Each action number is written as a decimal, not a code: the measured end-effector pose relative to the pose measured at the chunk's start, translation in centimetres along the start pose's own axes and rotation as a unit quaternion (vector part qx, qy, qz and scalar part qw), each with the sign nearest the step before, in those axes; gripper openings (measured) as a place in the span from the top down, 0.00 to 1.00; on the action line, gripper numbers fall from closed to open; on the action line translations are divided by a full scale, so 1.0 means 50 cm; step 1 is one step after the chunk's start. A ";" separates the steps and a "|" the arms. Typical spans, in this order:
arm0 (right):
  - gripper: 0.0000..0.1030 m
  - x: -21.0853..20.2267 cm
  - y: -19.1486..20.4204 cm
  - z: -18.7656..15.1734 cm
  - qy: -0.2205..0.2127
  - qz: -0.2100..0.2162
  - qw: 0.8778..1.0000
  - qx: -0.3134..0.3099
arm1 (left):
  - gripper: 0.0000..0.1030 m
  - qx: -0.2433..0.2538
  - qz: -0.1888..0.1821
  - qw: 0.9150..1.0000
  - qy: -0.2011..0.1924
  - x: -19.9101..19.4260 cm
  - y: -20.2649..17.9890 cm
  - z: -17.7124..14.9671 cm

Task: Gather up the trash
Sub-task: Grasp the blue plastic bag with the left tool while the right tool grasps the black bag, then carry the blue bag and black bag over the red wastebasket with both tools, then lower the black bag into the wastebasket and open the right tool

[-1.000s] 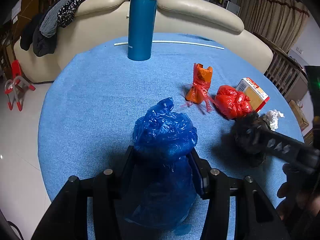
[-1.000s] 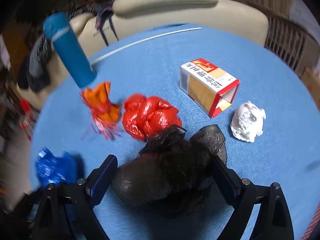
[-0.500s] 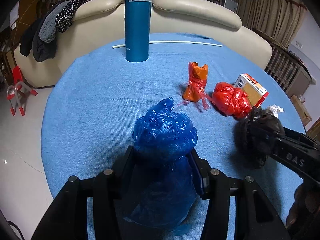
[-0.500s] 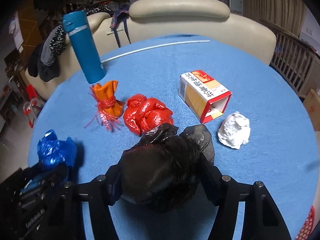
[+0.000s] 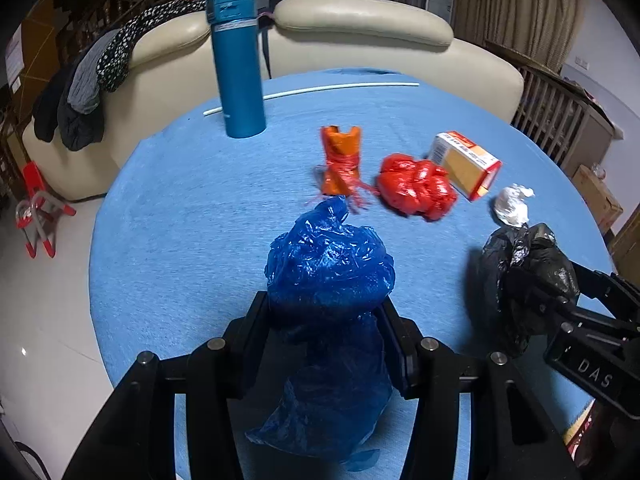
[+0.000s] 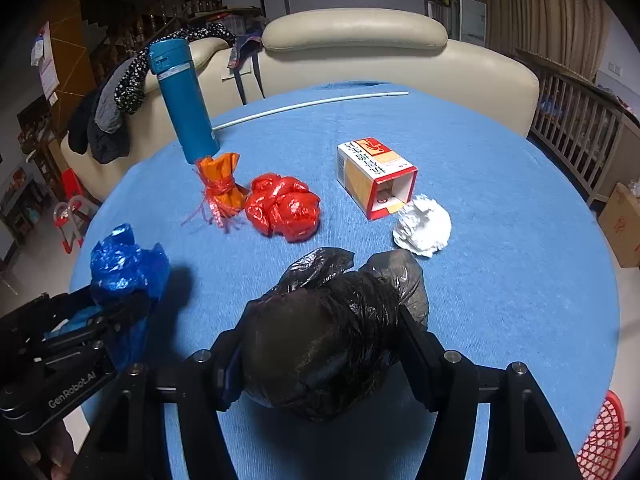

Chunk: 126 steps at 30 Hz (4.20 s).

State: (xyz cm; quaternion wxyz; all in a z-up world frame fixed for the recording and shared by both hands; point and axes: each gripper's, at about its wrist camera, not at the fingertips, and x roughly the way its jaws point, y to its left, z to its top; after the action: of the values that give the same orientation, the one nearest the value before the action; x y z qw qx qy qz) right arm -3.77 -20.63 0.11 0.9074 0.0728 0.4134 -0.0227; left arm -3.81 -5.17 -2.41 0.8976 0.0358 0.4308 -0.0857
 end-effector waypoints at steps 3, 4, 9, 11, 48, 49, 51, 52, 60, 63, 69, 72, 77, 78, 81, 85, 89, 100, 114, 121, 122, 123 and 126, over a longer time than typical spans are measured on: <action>0.34 -0.010 -0.005 -0.007 -0.003 0.000 1.000 0.002 | 0.48 0.011 0.000 1.000 -0.005 -0.012 -0.020 -0.004; 0.34 -0.014 -0.007 -0.010 -0.005 0.000 1.000 0.003 | 0.48 0.013 -0.001 1.000 -0.005 -0.014 -0.024 -0.005; 0.34 -0.034 -0.016 -0.020 -0.014 -0.005 1.000 0.004 | 0.48 0.024 0.001 1.000 -0.008 -0.027 -0.040 -0.010; 0.34 -0.040 -0.021 -0.023 -0.017 -0.009 1.000 0.006 | 0.48 0.028 0.001 1.000 -0.009 -0.032 -0.045 -0.012; 0.34 -0.127 -0.137 -0.070 -0.055 -0.051 0.996 0.057 | 0.48 0.061 -0.021 0.998 -0.026 -0.084 -0.123 -0.026; 0.34 -0.128 -0.137 -0.071 -0.055 -0.051 0.996 0.057 | 0.48 0.063 -0.021 0.997 -0.027 -0.085 -0.126 -0.026; 0.34 -0.133 -0.138 -0.072 -0.058 -0.051 0.995 0.059 | 0.48 0.064 -0.021 0.997 -0.027 -0.087 -0.131 -0.025; 0.34 -0.135 -0.139 -0.072 -0.059 -0.052 0.995 0.059 | 0.48 0.066 -0.021 0.997 -0.028 -0.087 -0.134 -0.025; 0.34 -0.168 -0.180 -0.086 -0.067 -0.070 0.992 0.076 | 0.48 0.083 -0.026 0.996 -0.033 -0.096 -0.163 -0.029; 0.34 -0.183 -0.206 -0.096 -0.070 -0.080 0.991 0.085 | 0.48 0.093 -0.030 0.995 -0.036 -0.100 -0.181 -0.031; 0.34 -0.216 -0.255 -0.121 -0.073 -0.100 0.987 0.101 | 0.48 0.120 -0.039 0.991 -0.042 -0.112 -0.231 -0.038; 0.34 -0.236 -0.278 -0.134 -0.076 -0.110 0.985 0.108 | 0.48 0.136 -0.048 0.988 -0.047 -0.123 -0.263 -0.043; 0.34 -0.273 -0.318 -0.157 -0.081 -0.128 0.981 0.122 | 0.48 0.170 -0.064 0.982 -0.056 -0.141 -0.322 -0.056; 0.34 -0.282 -0.329 -0.166 -0.082 -0.134 0.980 0.125 | 0.48 0.175 -0.067 0.981 -0.056 -0.145 -0.332 -0.058; 0.34 -0.298 -0.355 -0.191 -0.077 -0.147 0.977 0.132 | 0.48 0.197 -0.086 0.975 -0.056 -0.157 -0.376 -0.070; 0.34 -0.319 -0.393 -0.229 -0.070 -0.163 0.973 0.151 | 0.48 0.218 -0.116 0.968 -0.045 -0.164 -0.427 -0.086; 0.34 -0.351 -0.434 -0.269 -0.070 -0.178 0.966 0.175 | 0.48 0.240 -0.136 0.961 -0.031 -0.164 -0.477 -0.104; 0.34 -0.411 -0.490 -0.312 -0.085 -0.197 0.954 0.210 | 0.48 0.280 -0.160 0.946 -0.033 -0.197 -0.563 -0.140; 0.34 -0.424 -0.519 -0.345 -0.081 -0.211 0.946 0.232 | 0.48 0.291 -0.174 0.941 -0.017 -0.185 -0.601 -0.148; 0.34 -0.423 -0.527 -0.357 -0.075 -0.216 0.945 0.236 | 0.48 0.294 -0.178 0.939 -0.014 -0.184 -0.611 -0.150; 0.34 -0.422 -0.529 -0.359 -0.073 -0.216 0.944 0.237 | 0.48 0.295 -0.179 0.939 -0.014 -0.185 -0.613 -0.150; 0.34 -0.419 -0.530 -0.360 -0.072 -0.216 0.944 0.238 | 0.48 0.296 -0.180 0.938 -0.013 -0.185 -0.615 -0.150; 0.34 -0.415 -0.536 -0.366 -0.069 -0.217 0.943 0.242 | 0.48 0.298 -0.181 0.937 -0.013 -0.184 -0.618 -0.151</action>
State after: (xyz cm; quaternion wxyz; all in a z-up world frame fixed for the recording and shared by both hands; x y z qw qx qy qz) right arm -33.79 -44.75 0.87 0.8615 0.1974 0.3379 -0.3235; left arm -20.96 -33.38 0.34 0.8203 0.2220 0.3734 -0.3721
